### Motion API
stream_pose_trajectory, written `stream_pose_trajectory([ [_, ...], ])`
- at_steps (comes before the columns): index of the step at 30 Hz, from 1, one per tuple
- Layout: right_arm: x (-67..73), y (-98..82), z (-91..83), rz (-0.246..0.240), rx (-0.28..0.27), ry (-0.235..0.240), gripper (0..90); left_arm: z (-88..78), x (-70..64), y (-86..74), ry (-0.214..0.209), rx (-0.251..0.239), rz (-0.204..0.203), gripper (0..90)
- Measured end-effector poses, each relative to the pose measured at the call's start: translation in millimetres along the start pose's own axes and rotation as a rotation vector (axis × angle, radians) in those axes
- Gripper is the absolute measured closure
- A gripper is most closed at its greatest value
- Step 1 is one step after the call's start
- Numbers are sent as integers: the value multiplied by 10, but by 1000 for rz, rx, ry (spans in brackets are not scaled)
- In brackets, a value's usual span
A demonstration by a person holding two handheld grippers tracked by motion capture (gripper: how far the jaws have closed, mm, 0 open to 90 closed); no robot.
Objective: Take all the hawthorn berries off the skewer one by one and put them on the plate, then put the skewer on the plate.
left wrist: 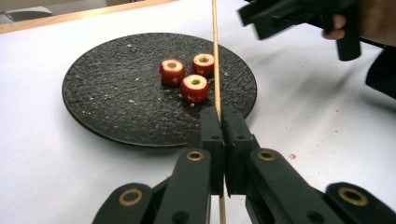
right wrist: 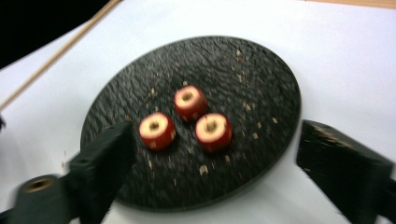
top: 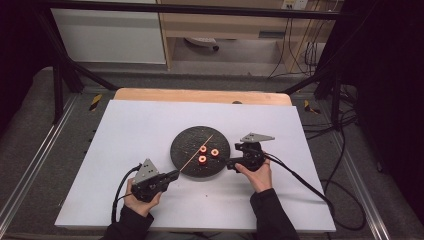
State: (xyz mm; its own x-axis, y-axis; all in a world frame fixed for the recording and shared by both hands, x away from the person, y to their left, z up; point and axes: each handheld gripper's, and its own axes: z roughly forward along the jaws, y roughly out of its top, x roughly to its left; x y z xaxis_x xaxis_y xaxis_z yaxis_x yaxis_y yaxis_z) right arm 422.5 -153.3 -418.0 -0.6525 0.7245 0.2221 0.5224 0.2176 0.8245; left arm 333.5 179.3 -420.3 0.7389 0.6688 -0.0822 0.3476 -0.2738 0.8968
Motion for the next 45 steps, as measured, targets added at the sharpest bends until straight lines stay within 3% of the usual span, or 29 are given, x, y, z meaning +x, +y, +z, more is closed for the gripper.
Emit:
stream_pose_trajectory([
  [8,-110,-214,-211,1,9,3,29,-1,-2,29,7,10,-5,882],
  [20,-203,-527,-431,-15,54,1,8,30,48,180,25,26,-24,882],
  [45,-300,-737,-642,-27,52,16,10,353,188,547,62,57,-51,882],
])
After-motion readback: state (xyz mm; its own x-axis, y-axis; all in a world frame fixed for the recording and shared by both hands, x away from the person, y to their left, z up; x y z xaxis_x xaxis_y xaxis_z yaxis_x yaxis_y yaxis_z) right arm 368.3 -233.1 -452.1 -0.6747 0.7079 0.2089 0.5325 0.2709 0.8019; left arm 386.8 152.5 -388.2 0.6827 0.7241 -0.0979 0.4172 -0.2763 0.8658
